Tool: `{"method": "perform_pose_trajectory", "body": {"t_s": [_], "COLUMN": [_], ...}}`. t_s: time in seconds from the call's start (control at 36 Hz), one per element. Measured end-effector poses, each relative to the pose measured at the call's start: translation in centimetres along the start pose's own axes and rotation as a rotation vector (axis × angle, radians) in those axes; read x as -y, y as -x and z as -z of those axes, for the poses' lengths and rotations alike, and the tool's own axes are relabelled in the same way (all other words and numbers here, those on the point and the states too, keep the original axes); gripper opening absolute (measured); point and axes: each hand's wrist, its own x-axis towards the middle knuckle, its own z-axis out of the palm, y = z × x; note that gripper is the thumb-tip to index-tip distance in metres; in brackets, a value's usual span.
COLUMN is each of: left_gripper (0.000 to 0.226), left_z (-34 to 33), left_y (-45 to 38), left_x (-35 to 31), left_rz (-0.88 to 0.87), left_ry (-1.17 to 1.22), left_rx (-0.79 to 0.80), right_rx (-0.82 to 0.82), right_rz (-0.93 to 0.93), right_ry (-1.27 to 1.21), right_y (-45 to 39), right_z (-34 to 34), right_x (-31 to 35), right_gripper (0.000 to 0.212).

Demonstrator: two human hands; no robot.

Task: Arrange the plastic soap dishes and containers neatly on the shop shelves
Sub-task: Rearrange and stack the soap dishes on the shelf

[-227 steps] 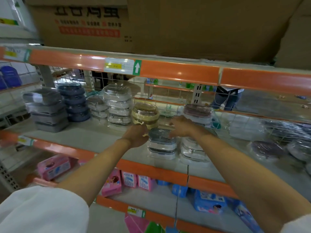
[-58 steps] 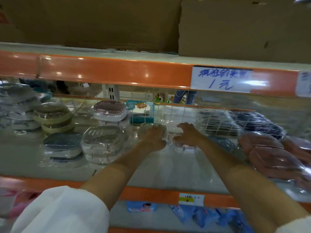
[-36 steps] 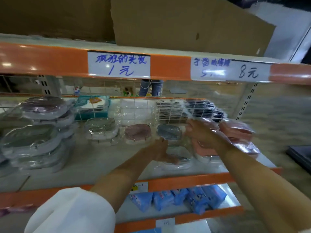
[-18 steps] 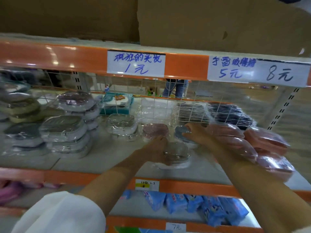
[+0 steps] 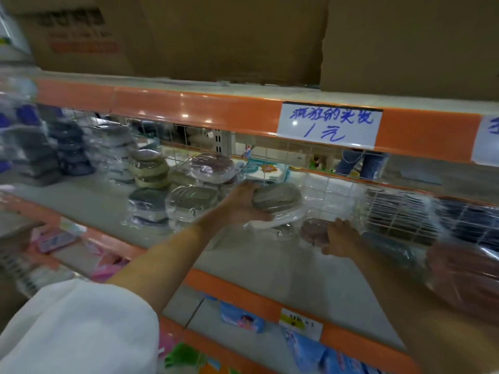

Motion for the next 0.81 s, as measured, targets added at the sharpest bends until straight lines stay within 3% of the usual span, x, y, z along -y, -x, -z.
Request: {"method": "perform_pose_trajectory", "body": {"t_s": [0.17, 0.44, 0.58, 0.81], "left_gripper": [0.076, 0.091, 0.085, 0.043], "left_z": [1.5, 1.2, 0.4, -0.5], "left_y": [-2.0, -5.3, -6.2, -6.7], "left_x": [0.8, 1.4, 2.7, 4.3], "left_rz": [-0.04, -0.053, -0.104, -0.16], "left_ry": [-0.159, -0.214, -0.174, -0.186], "left_rx": [-0.074, 0.037, 0.082, 0.14], "right_rx": [0.041, 0.104, 0.084, 0.008], "right_rz": [-0.041, -0.088, -0.107, -0.189], "right_ry": [0.046, 0.053, -0.006, -0.15], "right_y": [-0.7, 0.1, 1.0, 2.8], "right_z": [-0.1, -0.6, -0.7, 0.4], "right_x": [0.2, -0.4, -0.1, -0.1], "right_gripper": [0.09, 0.11, 0.107, 0.095]}}
